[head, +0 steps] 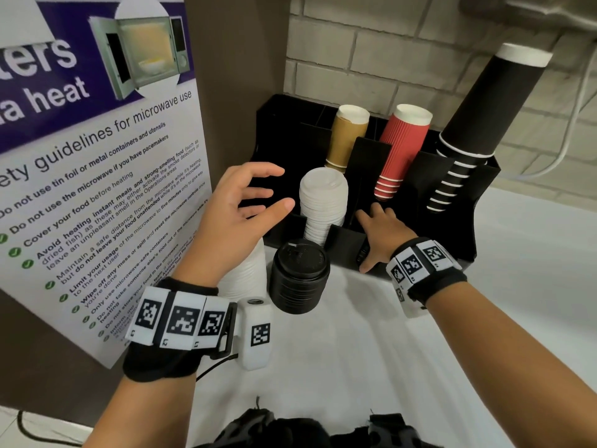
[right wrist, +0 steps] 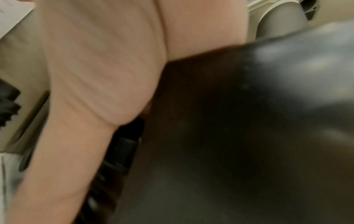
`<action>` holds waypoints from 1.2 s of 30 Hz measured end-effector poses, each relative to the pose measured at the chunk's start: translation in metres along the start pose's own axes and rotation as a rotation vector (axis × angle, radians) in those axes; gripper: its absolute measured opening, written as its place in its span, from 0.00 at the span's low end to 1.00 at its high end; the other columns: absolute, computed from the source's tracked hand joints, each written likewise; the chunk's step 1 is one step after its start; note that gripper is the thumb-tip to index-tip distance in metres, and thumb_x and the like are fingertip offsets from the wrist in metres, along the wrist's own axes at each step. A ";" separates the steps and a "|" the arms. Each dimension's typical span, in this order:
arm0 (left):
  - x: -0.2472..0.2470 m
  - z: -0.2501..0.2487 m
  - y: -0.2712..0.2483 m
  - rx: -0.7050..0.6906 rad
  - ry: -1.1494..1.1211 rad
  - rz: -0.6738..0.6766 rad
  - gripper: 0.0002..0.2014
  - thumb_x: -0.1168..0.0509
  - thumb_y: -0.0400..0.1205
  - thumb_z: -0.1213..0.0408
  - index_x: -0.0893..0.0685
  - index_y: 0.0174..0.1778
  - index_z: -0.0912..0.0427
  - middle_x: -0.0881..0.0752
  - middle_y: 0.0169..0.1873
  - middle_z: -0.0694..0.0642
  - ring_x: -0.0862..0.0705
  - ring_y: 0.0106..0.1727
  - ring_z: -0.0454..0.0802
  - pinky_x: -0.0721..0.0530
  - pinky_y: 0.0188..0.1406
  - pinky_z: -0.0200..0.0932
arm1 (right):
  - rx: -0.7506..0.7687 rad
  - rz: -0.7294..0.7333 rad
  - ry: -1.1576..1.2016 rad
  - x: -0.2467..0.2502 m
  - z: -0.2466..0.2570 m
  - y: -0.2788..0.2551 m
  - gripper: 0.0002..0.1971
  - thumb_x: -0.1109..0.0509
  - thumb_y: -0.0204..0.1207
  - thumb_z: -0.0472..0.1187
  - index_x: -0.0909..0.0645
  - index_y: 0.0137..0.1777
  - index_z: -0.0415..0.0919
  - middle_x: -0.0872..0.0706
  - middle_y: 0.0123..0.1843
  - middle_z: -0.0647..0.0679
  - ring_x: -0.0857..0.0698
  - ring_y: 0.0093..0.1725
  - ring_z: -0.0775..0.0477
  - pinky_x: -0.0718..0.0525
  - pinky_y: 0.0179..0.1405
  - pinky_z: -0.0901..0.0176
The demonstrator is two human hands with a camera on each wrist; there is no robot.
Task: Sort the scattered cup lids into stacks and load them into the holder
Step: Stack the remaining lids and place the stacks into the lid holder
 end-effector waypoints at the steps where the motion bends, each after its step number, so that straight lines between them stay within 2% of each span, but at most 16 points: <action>1: 0.000 0.000 0.000 -0.002 -0.002 -0.001 0.16 0.27 0.79 0.63 0.19 0.58 0.39 0.21 0.64 0.46 0.17 0.62 0.40 0.17 0.61 0.40 | 0.005 -0.009 0.012 0.004 0.000 -0.004 0.53 0.14 0.56 0.51 0.40 0.78 0.42 0.37 0.74 0.40 0.35 0.72 0.36 0.21 0.62 0.43; 3: 0.002 0.000 0.000 -0.007 -0.002 -0.007 0.16 0.27 0.79 0.63 0.19 0.58 0.40 0.21 0.65 0.46 0.17 0.62 0.39 0.17 0.60 0.39 | 0.009 -0.050 0.079 0.015 0.000 -0.015 0.51 0.15 0.58 0.48 0.41 0.78 0.42 0.37 0.74 0.40 0.36 0.73 0.36 0.24 0.66 0.42; 5: 0.002 0.000 0.000 -0.007 0.000 -0.014 0.16 0.27 0.79 0.63 0.19 0.59 0.40 0.21 0.65 0.45 0.17 0.61 0.39 0.17 0.60 0.38 | 0.044 -0.210 0.230 0.033 0.001 -0.028 0.43 0.19 0.63 0.42 0.36 0.77 0.41 0.33 0.71 0.39 0.33 0.70 0.35 0.24 0.65 0.44; 7: 0.002 0.000 0.000 -0.005 0.002 -0.017 0.16 0.27 0.79 0.63 0.19 0.58 0.40 0.22 0.65 0.45 0.17 0.61 0.40 0.17 0.59 0.38 | 0.162 -0.456 0.474 0.052 0.011 -0.046 0.30 0.23 0.67 0.38 0.27 0.69 0.39 0.26 0.63 0.39 0.25 0.63 0.37 0.22 0.59 0.52; 8: 0.001 0.000 0.000 -0.004 0.005 -0.017 0.16 0.27 0.79 0.63 0.19 0.58 0.40 0.22 0.64 0.45 0.17 0.61 0.40 0.17 0.60 0.39 | 0.234 -0.511 0.600 0.058 0.022 -0.054 0.24 0.23 0.68 0.38 0.24 0.64 0.40 0.24 0.59 0.42 0.22 0.58 0.41 0.22 0.54 0.60; 10: 0.001 0.000 -0.001 -0.004 0.009 -0.018 0.16 0.27 0.79 0.63 0.19 0.59 0.40 0.22 0.64 0.45 0.17 0.61 0.40 0.16 0.60 0.41 | 0.354 -0.424 0.756 0.057 0.050 -0.063 0.20 0.22 0.68 0.43 0.22 0.58 0.45 0.23 0.55 0.47 0.20 0.53 0.49 0.25 0.45 0.73; 11: 0.000 -0.001 -0.002 -0.006 0.006 -0.019 0.16 0.27 0.79 0.63 0.19 0.59 0.40 0.22 0.64 0.46 0.17 0.61 0.41 0.16 0.60 0.42 | 0.388 -0.334 0.777 0.051 0.064 -0.062 0.20 0.21 0.68 0.47 0.23 0.58 0.47 0.23 0.55 0.49 0.21 0.54 0.50 0.25 0.46 0.73; 14: -0.001 -0.002 -0.005 -0.020 -0.002 -0.007 0.16 0.27 0.79 0.62 0.19 0.59 0.40 0.22 0.64 0.47 0.16 0.61 0.41 0.15 0.60 0.43 | 0.400 -0.159 0.730 0.028 0.092 -0.055 0.29 0.18 0.61 0.54 0.26 0.59 0.49 0.26 0.57 0.50 0.24 0.57 0.49 0.21 0.56 0.58; 17: -0.003 -0.002 -0.007 -0.019 -0.006 0.003 0.16 0.27 0.79 0.61 0.20 0.58 0.39 0.21 0.64 0.47 0.16 0.60 0.42 0.15 0.60 0.43 | 0.357 -0.128 0.691 0.013 0.101 -0.049 0.33 0.16 0.57 0.55 0.29 0.58 0.50 0.30 0.56 0.51 0.26 0.55 0.47 0.21 0.53 0.55; 23: -0.004 -0.004 -0.005 -0.024 -0.008 0.003 0.16 0.27 0.79 0.64 0.19 0.59 0.41 0.21 0.63 0.47 0.16 0.60 0.42 0.15 0.60 0.43 | 0.299 -0.145 0.711 0.004 0.102 -0.044 0.30 0.17 0.59 0.47 0.31 0.55 0.49 0.32 0.56 0.50 0.25 0.53 0.44 0.19 0.53 0.51; 27: -0.003 -0.004 -0.005 -0.026 -0.011 0.001 0.16 0.27 0.79 0.64 0.19 0.59 0.42 0.21 0.64 0.48 0.16 0.60 0.42 0.15 0.61 0.44 | 0.289 -0.164 0.769 0.003 0.100 -0.043 0.28 0.18 0.60 0.47 0.30 0.55 0.50 0.32 0.55 0.51 0.25 0.52 0.45 0.21 0.51 0.54; 30: -0.004 -0.002 -0.006 -0.009 -0.018 0.008 0.16 0.27 0.79 0.63 0.20 0.59 0.41 0.21 0.65 0.49 0.16 0.60 0.44 0.15 0.62 0.48 | 0.288 -0.237 0.865 0.007 0.093 -0.046 0.27 0.18 0.60 0.45 0.29 0.54 0.49 0.31 0.53 0.52 0.26 0.50 0.50 0.22 0.51 0.58; 33: -0.009 -0.005 -0.008 -0.017 -0.043 0.030 0.18 0.26 0.74 0.55 0.20 0.59 0.40 0.20 0.65 0.48 0.16 0.61 0.44 0.15 0.62 0.49 | 0.288 -0.400 1.045 0.020 0.073 -0.054 0.26 0.18 0.59 0.45 0.27 0.54 0.51 0.28 0.54 0.52 0.24 0.54 0.54 0.25 0.53 0.67; 34: -0.013 -0.006 -0.009 -0.022 -0.052 0.056 0.20 0.26 0.72 0.51 0.21 0.60 0.39 0.21 0.65 0.46 0.17 0.62 0.43 0.16 0.62 0.48 | 0.288 -0.434 1.144 0.024 0.065 -0.058 0.27 0.18 0.59 0.47 0.27 0.56 0.52 0.27 0.57 0.50 0.22 0.57 0.53 0.23 0.54 0.64; 36: -0.024 -0.008 -0.012 -0.034 -0.061 0.128 0.27 0.27 0.69 0.46 0.24 0.64 0.34 0.22 0.66 0.41 0.19 0.65 0.40 0.17 0.63 0.43 | 0.295 -0.431 1.368 0.030 0.052 -0.066 0.30 0.21 0.59 0.52 0.27 0.62 0.57 0.24 0.61 0.48 0.17 0.58 0.51 0.16 0.48 0.60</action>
Point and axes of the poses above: each hand's wrist, its own y-axis towards the middle knuckle, its own x-axis out of the back of the hand, z = x × y, the point moved 5 cm from there along y, towards the middle knuckle
